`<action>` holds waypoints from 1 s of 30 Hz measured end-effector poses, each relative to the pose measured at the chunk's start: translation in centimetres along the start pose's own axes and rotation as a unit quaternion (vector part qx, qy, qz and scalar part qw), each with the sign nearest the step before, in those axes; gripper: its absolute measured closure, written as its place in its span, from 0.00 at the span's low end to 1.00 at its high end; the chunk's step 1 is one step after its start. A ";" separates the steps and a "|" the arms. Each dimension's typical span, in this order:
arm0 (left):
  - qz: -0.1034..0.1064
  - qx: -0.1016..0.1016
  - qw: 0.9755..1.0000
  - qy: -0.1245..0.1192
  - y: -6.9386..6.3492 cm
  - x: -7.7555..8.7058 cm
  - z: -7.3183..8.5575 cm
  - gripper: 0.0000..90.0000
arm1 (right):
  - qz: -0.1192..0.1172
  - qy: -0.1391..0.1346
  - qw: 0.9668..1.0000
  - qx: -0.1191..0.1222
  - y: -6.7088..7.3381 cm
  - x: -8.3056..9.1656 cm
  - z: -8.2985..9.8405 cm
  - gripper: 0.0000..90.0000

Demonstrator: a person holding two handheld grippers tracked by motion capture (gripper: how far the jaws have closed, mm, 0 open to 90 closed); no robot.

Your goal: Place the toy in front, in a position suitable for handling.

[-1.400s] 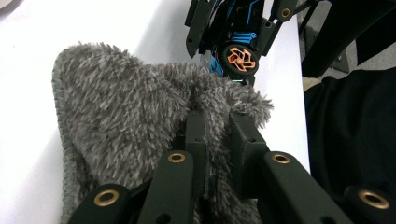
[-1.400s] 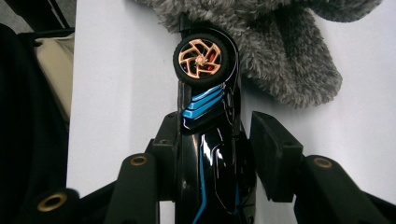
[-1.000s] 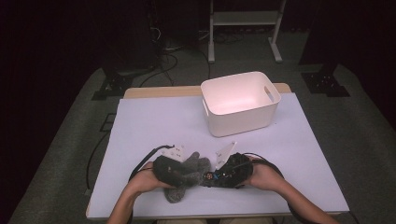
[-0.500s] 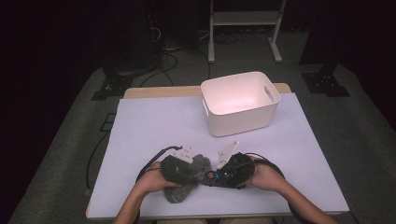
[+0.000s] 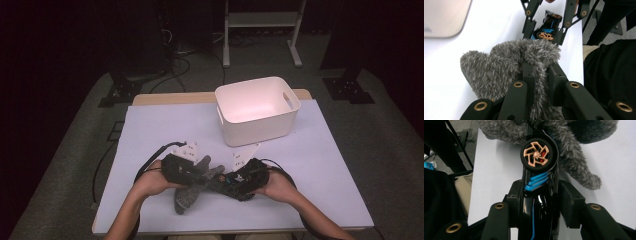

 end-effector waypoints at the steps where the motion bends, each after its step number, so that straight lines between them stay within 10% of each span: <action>1: 0.002 -0.006 1.000 0.002 -0.1 0.0 -0.5 0.88 | 0.002 0.003 1.000 0.005 0.0 0.2 0.0 0.63; 11: 0.020 -0.064 0.998 -0.001 -1.5 -0.9 -5.9 0.88 | 0.022 -0.015 1.000 -0.002 0.2 3.8 1.9 0.63; 30: 0.027 -0.049 0.998 -0.013 -0.6 -0.9 -4.6 0.87 | 0.029 -0.061 0.998 -0.018 0.0 4.2 2.3 0.63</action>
Point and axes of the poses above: each handheld gripper's, and its own axes: x roughly backward along the jaws, z roughly out of its underside, y roughly to its left, the point moved 5 cm from there along -x, roughly forward along the jaws, and after that the axes turned 5 degrees about z, right-handed, at the moved point
